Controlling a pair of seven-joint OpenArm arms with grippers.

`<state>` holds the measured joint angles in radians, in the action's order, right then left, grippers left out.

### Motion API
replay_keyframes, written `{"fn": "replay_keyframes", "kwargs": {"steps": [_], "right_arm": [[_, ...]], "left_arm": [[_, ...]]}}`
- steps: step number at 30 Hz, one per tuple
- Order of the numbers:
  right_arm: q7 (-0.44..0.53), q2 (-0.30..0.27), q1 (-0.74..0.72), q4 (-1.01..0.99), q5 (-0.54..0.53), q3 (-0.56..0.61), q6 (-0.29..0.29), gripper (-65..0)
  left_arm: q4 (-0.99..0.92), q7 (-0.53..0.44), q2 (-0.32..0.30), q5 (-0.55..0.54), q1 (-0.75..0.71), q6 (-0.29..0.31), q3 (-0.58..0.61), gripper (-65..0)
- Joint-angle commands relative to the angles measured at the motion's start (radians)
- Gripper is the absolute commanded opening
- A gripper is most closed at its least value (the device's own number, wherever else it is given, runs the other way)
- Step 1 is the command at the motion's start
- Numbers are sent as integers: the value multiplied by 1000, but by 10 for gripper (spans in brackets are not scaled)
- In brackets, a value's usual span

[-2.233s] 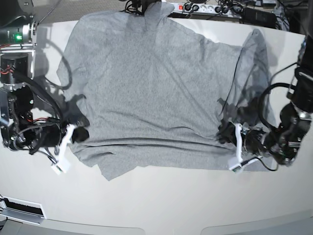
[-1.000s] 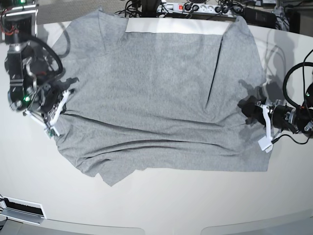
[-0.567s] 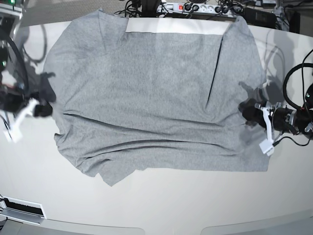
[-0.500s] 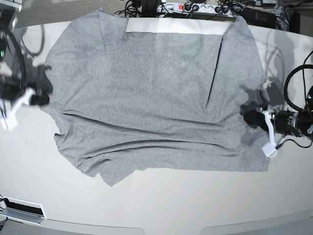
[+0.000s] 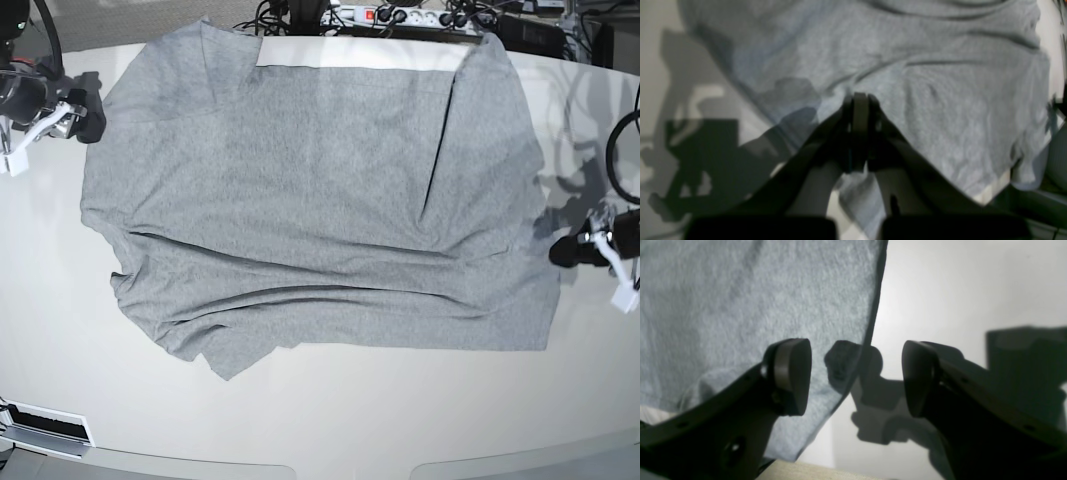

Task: Layout the t-shirt on the table in an organized manner, then fold the t-shirt properly
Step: 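Release the hem and raise both grippers toward the shirt's collar end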

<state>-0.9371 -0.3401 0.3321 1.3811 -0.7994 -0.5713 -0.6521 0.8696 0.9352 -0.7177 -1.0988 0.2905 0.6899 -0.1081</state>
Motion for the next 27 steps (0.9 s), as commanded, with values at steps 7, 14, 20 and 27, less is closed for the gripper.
{"fn": "replay_keyframes", "kwargs": {"steps": [7,14,20,27], "right_arm": [[63,-6,-23,-120,-7,-7,-18,-209],[-10,0,-43,-237,-124,2,-46,-209],[-63,2,-41,-237,-129,4,-46,-213],[-217,3,-41,-237,-247,4,-46,-213]], "left_arm": [[12,11,-29,-80,-139,8,-186,-650],[12,114,-31,-221,-262,8,-304,-650],[12,154,-31,-275,-359,8,-352,-650],[12,174,-31,-325,-443,8,-352,-650]]}}
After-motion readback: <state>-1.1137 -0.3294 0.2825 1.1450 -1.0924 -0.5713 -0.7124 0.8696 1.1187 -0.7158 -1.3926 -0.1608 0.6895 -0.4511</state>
